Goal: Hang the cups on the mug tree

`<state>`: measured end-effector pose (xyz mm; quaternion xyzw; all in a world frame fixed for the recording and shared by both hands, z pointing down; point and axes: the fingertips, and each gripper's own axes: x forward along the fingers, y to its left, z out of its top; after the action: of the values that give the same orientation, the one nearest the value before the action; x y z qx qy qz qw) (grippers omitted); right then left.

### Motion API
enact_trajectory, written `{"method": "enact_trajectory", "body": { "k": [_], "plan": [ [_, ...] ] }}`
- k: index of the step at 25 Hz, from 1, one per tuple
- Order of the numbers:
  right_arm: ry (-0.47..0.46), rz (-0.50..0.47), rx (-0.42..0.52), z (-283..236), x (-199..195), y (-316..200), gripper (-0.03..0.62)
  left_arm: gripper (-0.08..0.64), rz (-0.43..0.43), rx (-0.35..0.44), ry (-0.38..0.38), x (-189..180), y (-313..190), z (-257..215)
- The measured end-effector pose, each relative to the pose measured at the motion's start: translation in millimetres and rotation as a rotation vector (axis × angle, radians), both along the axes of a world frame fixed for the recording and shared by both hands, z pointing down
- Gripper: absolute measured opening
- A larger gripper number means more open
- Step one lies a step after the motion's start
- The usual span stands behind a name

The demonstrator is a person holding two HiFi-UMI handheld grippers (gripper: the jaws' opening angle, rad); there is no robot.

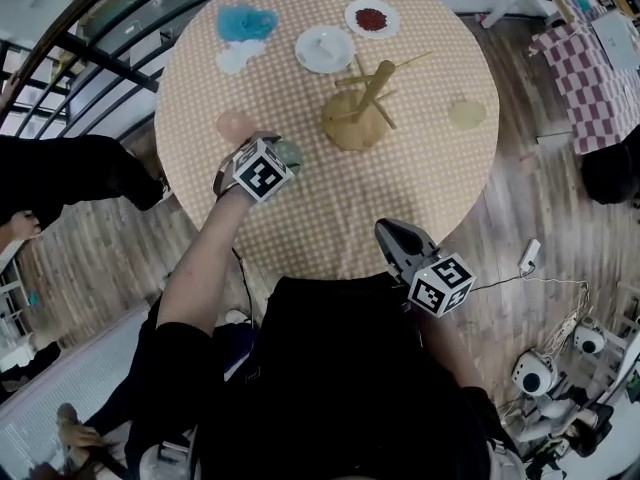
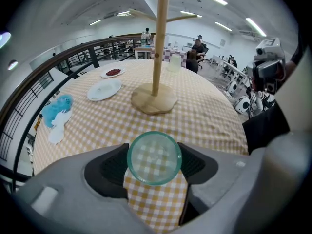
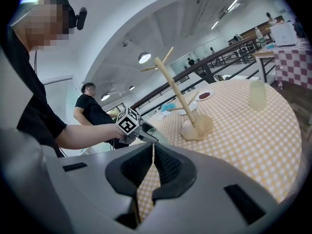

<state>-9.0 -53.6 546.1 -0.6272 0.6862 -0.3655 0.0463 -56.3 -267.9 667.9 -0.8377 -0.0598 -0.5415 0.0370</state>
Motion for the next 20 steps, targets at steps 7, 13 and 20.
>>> {"method": "enact_trajectory", "body": {
  "k": [7,13,20],
  "plan": [
    [0.023,0.008,0.004,-8,4,4,0.018,0.316,-0.016,-0.005,0.018,-6,4,-13],
    [0.022,-0.065,0.031,-12,12,-4,0.018,0.316,-0.081,0.003,0.064,-9,10,-44],
    [-0.008,-0.140,0.094,-20,22,-8,0.018,0.316,-0.131,0.026,0.117,1,33,-92]
  ]
}}
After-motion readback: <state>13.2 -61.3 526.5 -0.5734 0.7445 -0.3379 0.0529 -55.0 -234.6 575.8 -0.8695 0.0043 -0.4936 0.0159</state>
